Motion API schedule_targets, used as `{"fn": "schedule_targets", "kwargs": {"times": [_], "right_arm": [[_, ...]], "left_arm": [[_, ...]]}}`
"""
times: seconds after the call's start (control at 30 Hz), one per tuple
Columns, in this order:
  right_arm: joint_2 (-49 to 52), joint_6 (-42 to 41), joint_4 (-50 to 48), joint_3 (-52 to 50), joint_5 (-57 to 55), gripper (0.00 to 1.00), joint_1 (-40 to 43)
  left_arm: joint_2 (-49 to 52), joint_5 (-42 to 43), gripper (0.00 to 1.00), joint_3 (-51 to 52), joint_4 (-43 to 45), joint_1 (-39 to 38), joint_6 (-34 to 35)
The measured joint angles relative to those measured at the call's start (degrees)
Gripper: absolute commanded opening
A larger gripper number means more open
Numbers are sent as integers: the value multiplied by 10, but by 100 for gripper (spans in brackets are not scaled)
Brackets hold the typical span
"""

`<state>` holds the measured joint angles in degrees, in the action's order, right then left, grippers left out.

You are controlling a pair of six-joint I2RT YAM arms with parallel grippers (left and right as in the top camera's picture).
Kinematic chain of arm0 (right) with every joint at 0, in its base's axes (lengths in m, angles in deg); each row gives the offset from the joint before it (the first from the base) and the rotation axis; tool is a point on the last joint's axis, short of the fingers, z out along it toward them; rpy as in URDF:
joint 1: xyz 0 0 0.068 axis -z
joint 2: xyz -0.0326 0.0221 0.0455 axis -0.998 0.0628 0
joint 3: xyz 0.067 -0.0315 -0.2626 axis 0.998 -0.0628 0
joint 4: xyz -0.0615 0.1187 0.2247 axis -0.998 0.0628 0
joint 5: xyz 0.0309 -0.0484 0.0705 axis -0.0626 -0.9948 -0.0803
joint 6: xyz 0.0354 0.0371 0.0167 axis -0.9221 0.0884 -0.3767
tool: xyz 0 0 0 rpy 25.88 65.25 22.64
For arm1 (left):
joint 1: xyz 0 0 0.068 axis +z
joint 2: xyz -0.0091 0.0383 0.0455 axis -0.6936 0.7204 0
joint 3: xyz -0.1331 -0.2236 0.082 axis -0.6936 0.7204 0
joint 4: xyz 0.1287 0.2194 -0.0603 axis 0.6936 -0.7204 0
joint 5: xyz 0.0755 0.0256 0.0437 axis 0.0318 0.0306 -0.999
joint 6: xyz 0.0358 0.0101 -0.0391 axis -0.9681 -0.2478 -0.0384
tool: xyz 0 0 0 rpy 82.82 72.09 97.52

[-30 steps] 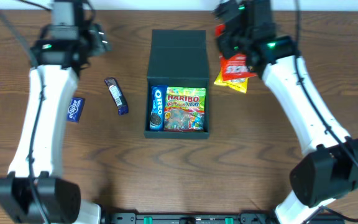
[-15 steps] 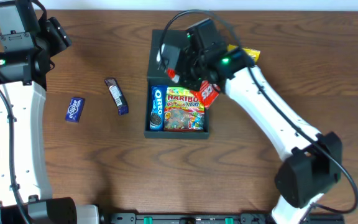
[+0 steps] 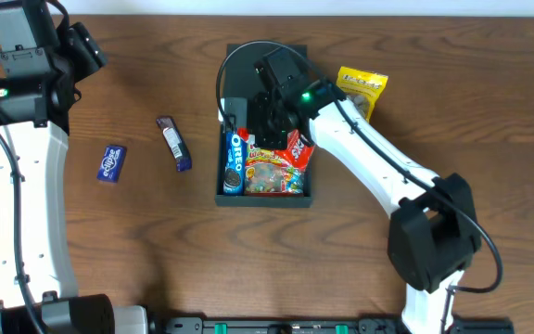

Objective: Pack container
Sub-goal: 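Carry the red Hacks bag into the box and release it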

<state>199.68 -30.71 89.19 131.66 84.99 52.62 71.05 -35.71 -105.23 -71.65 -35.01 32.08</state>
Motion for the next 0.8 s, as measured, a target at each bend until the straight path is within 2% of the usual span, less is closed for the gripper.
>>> {"fn": "schedule_targets", "kwargs": {"times": [0.07,0.1,0.13,0.2,0.23,0.37,0.43,0.47,0.5,0.63,0.8], "right_arm": [[5,5,-5,0,0,59,0],[6,8,-11,0,-1,71,0],[6,6,-17,0,-1,78,0],[5,2,-25,0,0,80,0],[5,-2,-26,0,0,78,0],[-5,-30,-24,0,-2,53,0],[-16,-45,-18,0,-10,27,0],[-20,-53,-11,0,-18,17,0],[-22,-59,-4,0,-27,10,0],[-16,-71,6,0,-52,1,1],[21,-83,7,1,-59,1,11]], "left_arm": [[0,0,82,0,0,0,0],[0,0,82,0,0,0,0],[0,0,82,0,0,0,0],[0,0,82,0,0,0,0],[0,0,82,0,0,0,0],[0,0,82,0,0,0,0],[0,0,82,0,0,0,0],[0,0,82,0,0,0,0],[0,0,82,0,0,0,0],[0,12,82,0,0,0,0],[0,17,82,0,-5,0,-2]]}}
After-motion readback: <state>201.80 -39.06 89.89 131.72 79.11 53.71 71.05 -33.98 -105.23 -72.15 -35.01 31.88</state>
